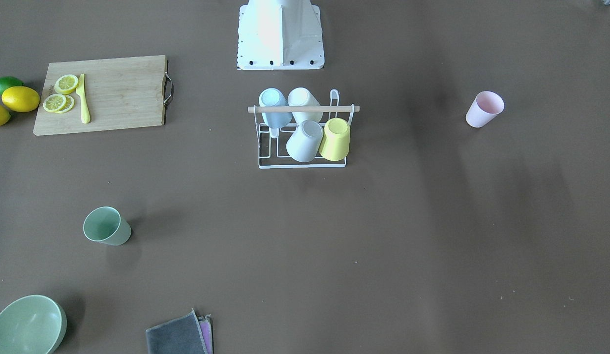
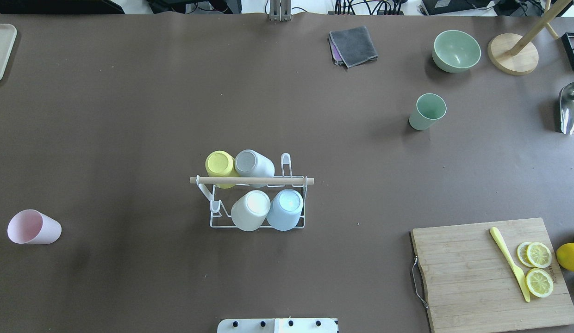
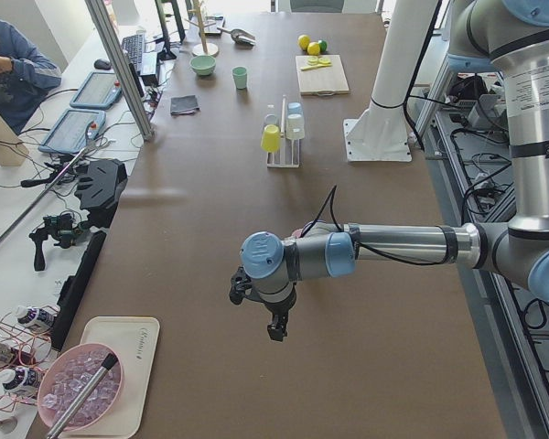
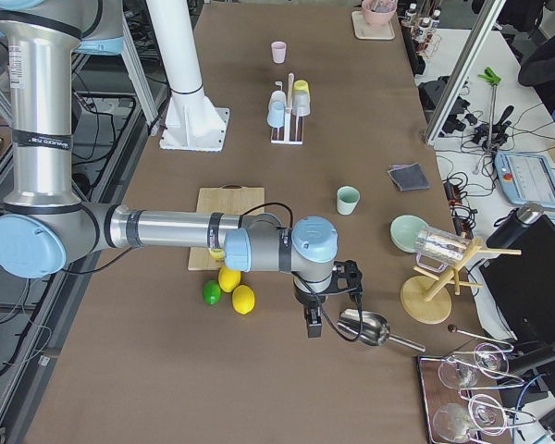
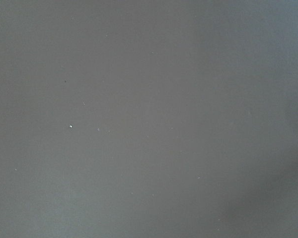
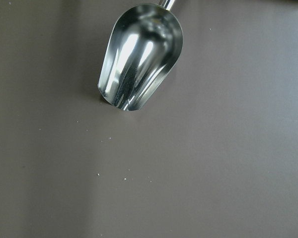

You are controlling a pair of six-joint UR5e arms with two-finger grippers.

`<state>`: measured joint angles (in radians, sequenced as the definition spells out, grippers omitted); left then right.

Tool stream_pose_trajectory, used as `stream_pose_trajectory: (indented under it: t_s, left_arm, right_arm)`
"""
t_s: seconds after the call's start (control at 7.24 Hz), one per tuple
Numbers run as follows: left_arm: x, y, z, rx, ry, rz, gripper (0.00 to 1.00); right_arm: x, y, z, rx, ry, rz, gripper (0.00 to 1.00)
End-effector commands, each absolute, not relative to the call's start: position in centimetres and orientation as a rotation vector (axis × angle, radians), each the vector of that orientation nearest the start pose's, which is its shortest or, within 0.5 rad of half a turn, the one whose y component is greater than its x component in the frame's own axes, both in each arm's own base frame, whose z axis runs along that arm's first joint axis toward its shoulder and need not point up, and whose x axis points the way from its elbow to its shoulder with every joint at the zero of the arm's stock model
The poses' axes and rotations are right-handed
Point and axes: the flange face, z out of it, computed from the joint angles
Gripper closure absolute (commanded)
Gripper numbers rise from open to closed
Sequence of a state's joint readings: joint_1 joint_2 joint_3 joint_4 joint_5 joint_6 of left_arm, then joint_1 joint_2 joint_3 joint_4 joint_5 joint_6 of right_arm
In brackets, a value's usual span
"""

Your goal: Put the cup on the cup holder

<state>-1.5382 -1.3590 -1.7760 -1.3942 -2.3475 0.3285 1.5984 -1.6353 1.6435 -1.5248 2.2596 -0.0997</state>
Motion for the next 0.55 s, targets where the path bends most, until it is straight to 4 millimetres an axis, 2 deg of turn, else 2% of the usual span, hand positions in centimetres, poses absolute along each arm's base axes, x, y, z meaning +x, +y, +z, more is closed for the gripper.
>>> stream_pose_trajectory:
  t_s: [0.0,0.14,0.28,0.41]
  left_arm:
    - [-5.2,-38.2,65.9,-0.043,0.794,0.279,0.02]
    - [-5.4,-36.9,65.6,-0.041,0.789,0.274,0.02]
    - [-5.4,-37.1,64.5,-0.024,0.791,0.273,0.02]
    - [-5.4,-37.0,64.7,-0.03,0.792,0.267,0.03]
  right_arm:
    - [8.3,-46.6,65.5,0.095,-0.683,-0.088,0.0]
    - [8.3,-46.6,65.5,0.095,-0.684,-0.088,0.0]
    - [8.3,-46.7,65.4,0.097,-0.684,-0.088,0.0]
    - [8.3,-46.7,65.4,0.097,-0.684,-0.088,0.0]
